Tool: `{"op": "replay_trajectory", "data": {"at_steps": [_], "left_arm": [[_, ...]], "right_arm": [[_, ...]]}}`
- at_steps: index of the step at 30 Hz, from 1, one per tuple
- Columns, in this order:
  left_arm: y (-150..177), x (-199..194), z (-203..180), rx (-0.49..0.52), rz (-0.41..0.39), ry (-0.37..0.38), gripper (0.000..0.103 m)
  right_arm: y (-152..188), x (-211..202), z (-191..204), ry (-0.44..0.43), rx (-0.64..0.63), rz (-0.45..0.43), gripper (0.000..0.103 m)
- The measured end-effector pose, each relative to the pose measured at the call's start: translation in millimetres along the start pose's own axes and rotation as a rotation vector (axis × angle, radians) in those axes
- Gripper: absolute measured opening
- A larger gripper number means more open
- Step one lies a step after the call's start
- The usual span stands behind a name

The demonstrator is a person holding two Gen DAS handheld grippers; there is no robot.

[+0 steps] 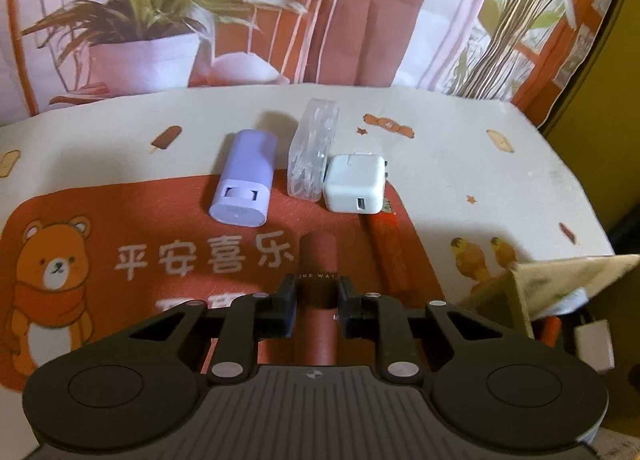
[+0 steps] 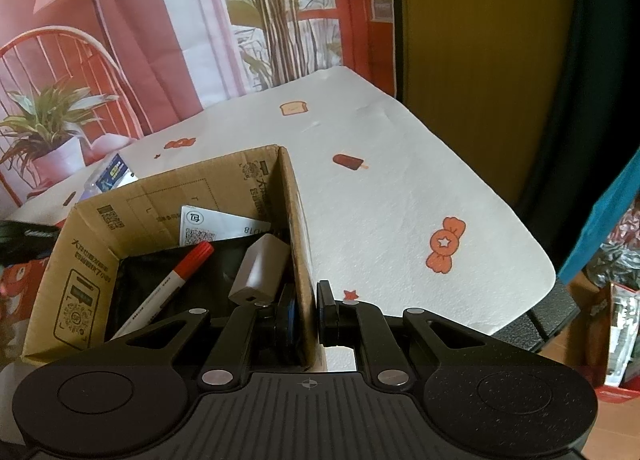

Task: Organize rigid objects
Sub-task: 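Close the left gripper around the dark red tube, then lift the tube with the left gripper and carry it into the box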

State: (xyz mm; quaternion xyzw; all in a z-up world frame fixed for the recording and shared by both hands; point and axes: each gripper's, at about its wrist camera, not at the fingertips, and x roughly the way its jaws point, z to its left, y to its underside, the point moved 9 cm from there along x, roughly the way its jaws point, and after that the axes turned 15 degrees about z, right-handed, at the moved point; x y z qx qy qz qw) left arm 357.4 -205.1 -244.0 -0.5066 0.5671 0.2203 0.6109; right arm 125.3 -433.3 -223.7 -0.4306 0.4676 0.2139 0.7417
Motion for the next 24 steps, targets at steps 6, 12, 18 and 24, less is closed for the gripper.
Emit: {"op": "replay_trajectory", "data": {"at_steps": [6, 12, 18, 24], "left_arm": [[16.1, -54.0, -2.7, -0.03, -0.083, 0.062, 0.021], [22.7, -113.4, -9.9, -0.083, -0.222, 0.14, 0.02], [30.3, -151.2, -29.2, -0.07, -0.302, 0.203, 0.001], [36.5, -144.3, -43.4, -0.031, -0.296, 0.221, 0.001]], "right_arm": [[-0.1, 0.3, -0.8, 0.002, 0.0, 0.0, 0.01], [-0.1, 3.4, -0.9, 0.006, -0.007, 0.014, 0.01], [-1.2, 5.1, 0.8, 0.015, -0.013, 0.017, 0.01], [-1.7, 6.4, 0.5, 0.018, -0.018, 0.019, 0.01]]}}
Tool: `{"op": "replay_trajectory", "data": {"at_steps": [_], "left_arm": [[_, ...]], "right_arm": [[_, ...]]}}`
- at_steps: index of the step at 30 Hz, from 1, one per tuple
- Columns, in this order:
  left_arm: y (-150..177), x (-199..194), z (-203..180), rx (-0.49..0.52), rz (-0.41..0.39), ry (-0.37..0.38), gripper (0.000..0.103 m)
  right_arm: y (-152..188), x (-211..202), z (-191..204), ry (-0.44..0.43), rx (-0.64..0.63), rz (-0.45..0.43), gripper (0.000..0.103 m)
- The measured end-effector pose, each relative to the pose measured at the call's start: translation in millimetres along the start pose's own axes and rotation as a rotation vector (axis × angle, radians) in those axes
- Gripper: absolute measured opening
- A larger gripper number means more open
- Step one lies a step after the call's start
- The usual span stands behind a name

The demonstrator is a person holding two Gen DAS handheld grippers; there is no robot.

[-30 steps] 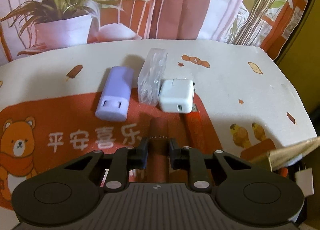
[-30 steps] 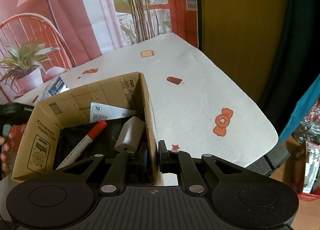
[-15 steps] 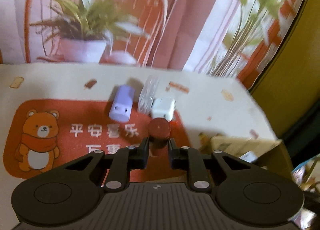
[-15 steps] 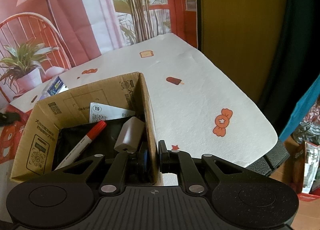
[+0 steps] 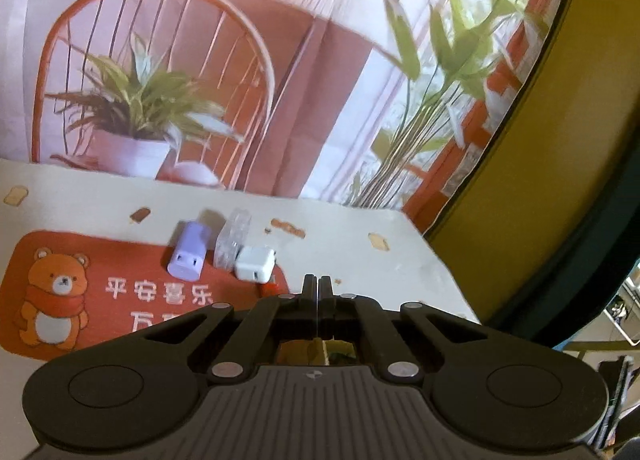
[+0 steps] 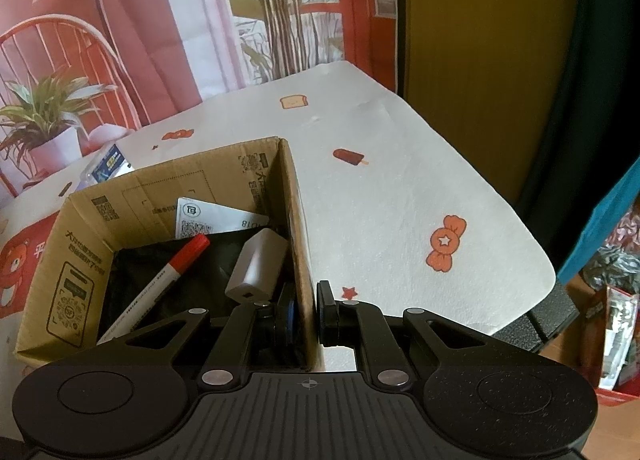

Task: Organize rigid objects
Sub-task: 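Lift the tube with the left gripper and carry it into the box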

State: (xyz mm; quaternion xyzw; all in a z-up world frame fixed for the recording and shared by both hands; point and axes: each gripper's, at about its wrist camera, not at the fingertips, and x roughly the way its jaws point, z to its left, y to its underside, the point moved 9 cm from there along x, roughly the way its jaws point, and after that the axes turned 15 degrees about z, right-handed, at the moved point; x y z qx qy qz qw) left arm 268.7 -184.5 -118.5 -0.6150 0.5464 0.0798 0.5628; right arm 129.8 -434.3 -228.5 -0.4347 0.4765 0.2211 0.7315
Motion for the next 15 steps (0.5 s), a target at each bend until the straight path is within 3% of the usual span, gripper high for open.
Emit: {"op": "replay_trajectory", "data": {"at_steps": [4, 8, 15], "left_arm": [[16.8, 25.5, 20.0, -0.023, 0.073, -0.026, 0.004], [45.5, 55.4, 35.0, 0.036, 0.195, -0.074, 0.028], [81.8, 76.0, 38.1, 0.165, 0.297, -0.088, 0.043]], "right_arm": [[0.8, 0.5, -0.2, -0.002, -0.001, 0.0, 0.01], [1.4, 1.0, -0.5, -0.005, -0.001, 0.0, 0.01], [1.1, 1.6, -0.9, -0.003, -0.004, 0.0, 0.01]]}}
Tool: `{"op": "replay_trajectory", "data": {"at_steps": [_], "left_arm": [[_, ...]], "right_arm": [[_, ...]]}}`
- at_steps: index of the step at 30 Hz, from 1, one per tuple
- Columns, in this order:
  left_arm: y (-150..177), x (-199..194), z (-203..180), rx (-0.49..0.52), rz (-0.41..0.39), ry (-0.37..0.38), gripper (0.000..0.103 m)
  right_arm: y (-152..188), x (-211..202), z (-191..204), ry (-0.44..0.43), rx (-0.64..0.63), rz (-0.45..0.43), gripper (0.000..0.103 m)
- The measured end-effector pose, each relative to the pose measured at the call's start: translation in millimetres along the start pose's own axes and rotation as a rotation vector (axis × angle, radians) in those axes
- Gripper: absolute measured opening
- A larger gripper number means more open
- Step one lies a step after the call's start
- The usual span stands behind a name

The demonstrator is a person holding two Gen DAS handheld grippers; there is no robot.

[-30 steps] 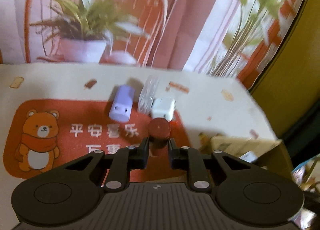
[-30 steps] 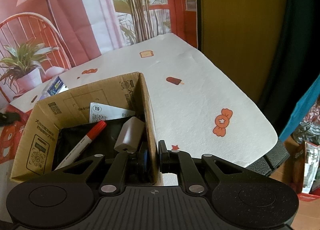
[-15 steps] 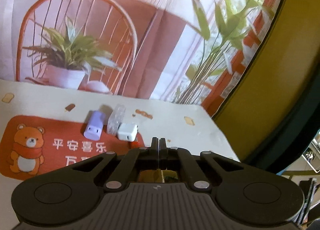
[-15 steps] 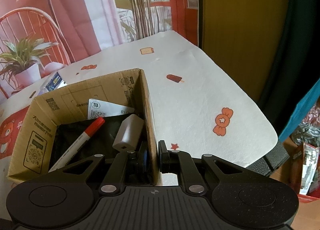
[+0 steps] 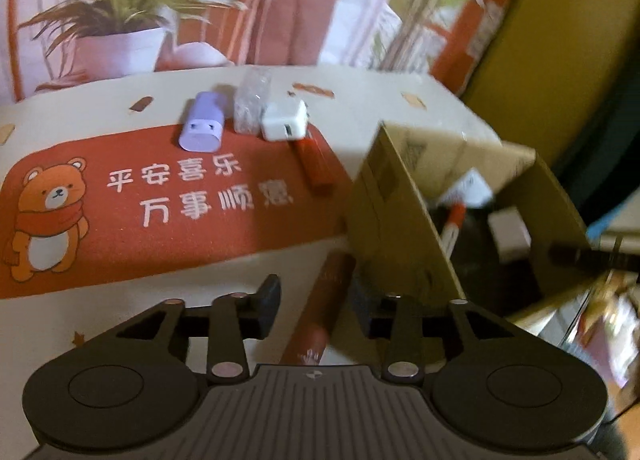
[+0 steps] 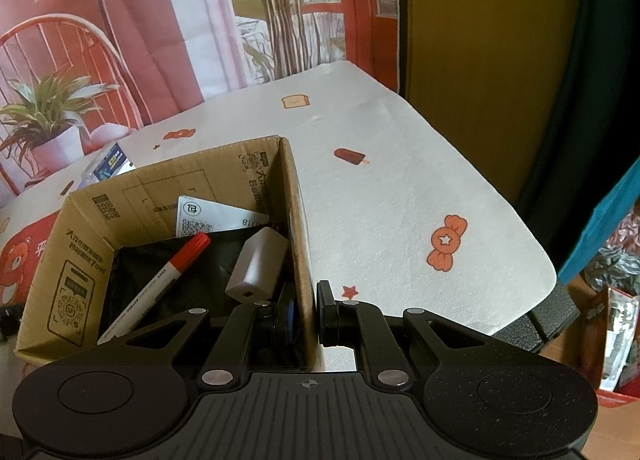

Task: Organize rigid objects
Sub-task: 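Lift the tube with the left gripper and carry it into the box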

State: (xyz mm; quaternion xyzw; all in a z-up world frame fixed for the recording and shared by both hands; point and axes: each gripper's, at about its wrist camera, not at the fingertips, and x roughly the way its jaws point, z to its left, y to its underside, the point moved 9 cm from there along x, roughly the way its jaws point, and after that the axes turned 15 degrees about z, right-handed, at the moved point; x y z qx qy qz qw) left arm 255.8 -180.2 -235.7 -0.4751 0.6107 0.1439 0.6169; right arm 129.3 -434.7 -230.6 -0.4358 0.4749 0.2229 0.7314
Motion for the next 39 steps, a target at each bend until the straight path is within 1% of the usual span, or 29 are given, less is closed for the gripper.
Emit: {"op": "replay_trajectory", "data": {"at_steps": [4, 6, 11, 13, 14, 16, 19, 21, 23, 26, 30, 32, 35, 37, 39], "left_arm": [[5.7, 14.1, -3.7, 0.051, 0.02, -0.032, 0.042], [6.7, 21.1, -2.9, 0.067, 0.03, -0.061, 0.041], [6.7, 33.0, 0.3, 0.075, 0.04, -0.082, 0.039], [6.8, 36.2, -1.9, 0.09, 0.043, -0.084, 0.033], [8.0, 37.0, -2.3, 0.101, 0.041, -0.087, 0.032], [10.0, 36.6, -4.4, 0.122, 0.031, -0.085, 0.024], [11.8, 33.8, -2.5, 0.099, 0.025, -0.065, 0.024], [12.6, 30.3, 3.5, 0.053, 0.011, -0.061, 0.024], [11.6, 21.8, 10.3, 0.002, -0.014, -0.051, 0.023], [5.6, 0.8, 17.7, -0.058, -0.075, -0.036, 0.023], [-8.3, -37.1, 16.3, -0.087, -0.182, -0.02, 0.023], [-19.6, -54.4, 7.9, -0.073, -0.238, -0.016, 0.023], [-34.8, -78.2, -15.1, -0.01, -0.305, 0.006, 0.024], [-44.3, -85.0, -36.4, 0.047, -0.326, 0.026, 0.024], [-51.0, -84.9, -56.3, 0.107, -0.329, 0.052, 0.024]], "right_arm": [[0.4, -0.2, 0.6, 0.004, -0.004, 0.001, 0.01], [0.7, -0.3, 0.7, 0.004, -0.005, 0.002, 0.01], [0.5, 0.2, 1.0, 0.008, -0.01, 0.005, 0.01], [0.6, 0.2, 1.0, 0.009, -0.01, 0.006, 0.01], [0.6, 0.2, 0.9, 0.009, -0.01, 0.006, 0.01], [0.4, 0.2, 1.2, 0.008, -0.009, 0.006, 0.01], [0.3, 0.9, 1.2, 0.006, -0.007, 0.006, 0.01], [0.4, 0.9, 1.1, 0.005, -0.007, 0.006, 0.01], [0.7, 0.9, 0.7, 0.003, -0.006, 0.005, 0.01], [0.8, 1.1, 0.0, 0.001, -0.005, 0.006, 0.01], [0.9, 1.4, -0.3, 0.0, -0.004, 0.005, 0.01], [1.0, 1.5, -0.2, 0.001, -0.004, 0.006, 0.01], [1.1, 1.3, -0.3, 0.001, -0.004, 0.006, 0.01], [1.1, 1.3, -0.2, 0.0, -0.004, 0.006, 0.01], [1.1, 1.2, -0.2, 0.0, -0.003, 0.006, 0.01]]}}
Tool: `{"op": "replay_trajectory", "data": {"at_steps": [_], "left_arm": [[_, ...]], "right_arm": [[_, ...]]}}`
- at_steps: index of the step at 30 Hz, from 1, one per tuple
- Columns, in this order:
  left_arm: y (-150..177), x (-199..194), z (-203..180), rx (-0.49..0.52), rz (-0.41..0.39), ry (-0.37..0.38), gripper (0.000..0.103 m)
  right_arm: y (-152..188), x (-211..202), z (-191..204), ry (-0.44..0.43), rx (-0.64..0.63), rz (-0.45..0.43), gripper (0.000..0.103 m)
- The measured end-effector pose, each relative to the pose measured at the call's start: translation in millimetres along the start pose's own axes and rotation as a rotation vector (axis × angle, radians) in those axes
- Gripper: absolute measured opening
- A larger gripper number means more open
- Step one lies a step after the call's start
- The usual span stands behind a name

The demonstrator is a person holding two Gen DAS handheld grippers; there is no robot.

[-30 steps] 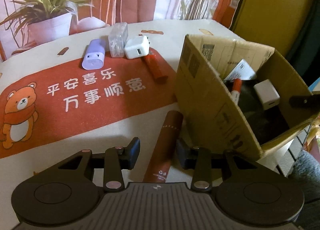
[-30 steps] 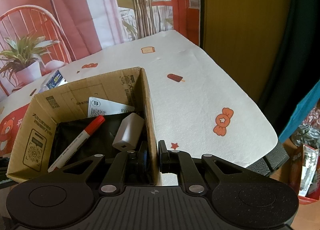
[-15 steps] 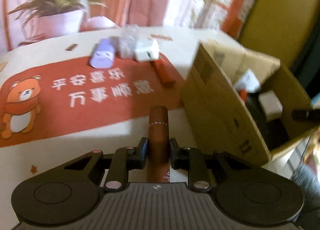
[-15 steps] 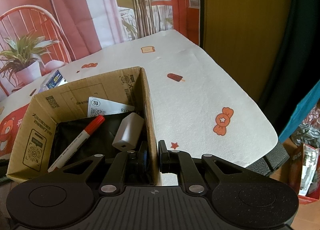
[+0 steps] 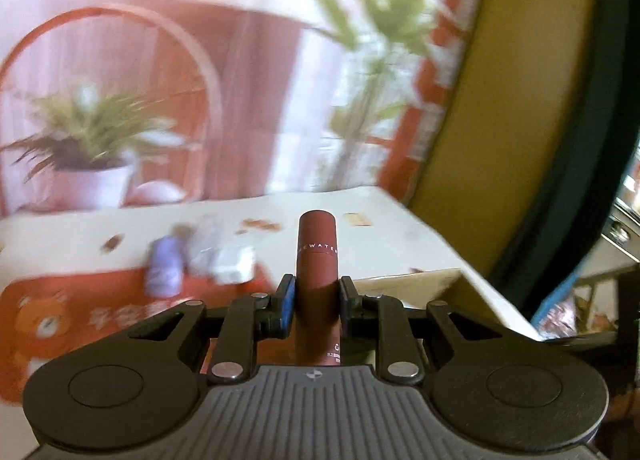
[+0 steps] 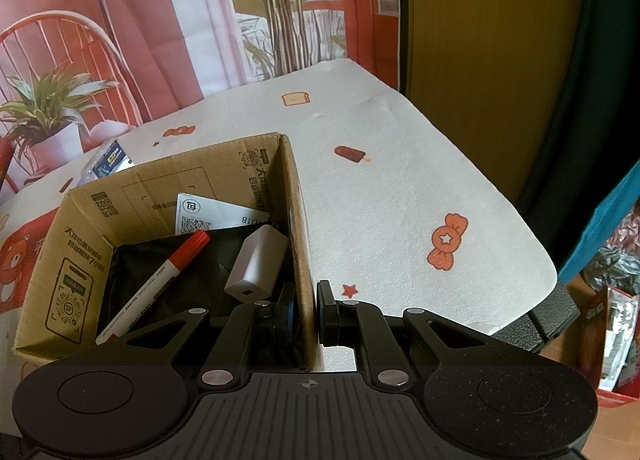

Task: Organize rigid objects
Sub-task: 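Lift the tube with the left gripper and carry it into the box, then open the left gripper to release the tube inside the box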

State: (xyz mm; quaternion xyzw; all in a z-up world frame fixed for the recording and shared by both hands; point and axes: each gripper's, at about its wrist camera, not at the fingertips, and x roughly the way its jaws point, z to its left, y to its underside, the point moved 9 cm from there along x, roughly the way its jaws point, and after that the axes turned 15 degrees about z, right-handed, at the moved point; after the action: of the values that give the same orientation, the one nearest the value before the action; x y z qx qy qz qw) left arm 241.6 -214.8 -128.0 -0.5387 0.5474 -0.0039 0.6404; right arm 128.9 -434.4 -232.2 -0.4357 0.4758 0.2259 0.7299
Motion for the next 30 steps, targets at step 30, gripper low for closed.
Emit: {"op": "replay_trajectory", "data": {"at_steps": [30], "left_arm": [[58.8, 122.9, -78.0, 0.275, 0.413, 0.119, 0.024]], "right_arm": [[0.2, 0.9, -3.1, -0.028, 0.013, 0.004, 0.01]]}}
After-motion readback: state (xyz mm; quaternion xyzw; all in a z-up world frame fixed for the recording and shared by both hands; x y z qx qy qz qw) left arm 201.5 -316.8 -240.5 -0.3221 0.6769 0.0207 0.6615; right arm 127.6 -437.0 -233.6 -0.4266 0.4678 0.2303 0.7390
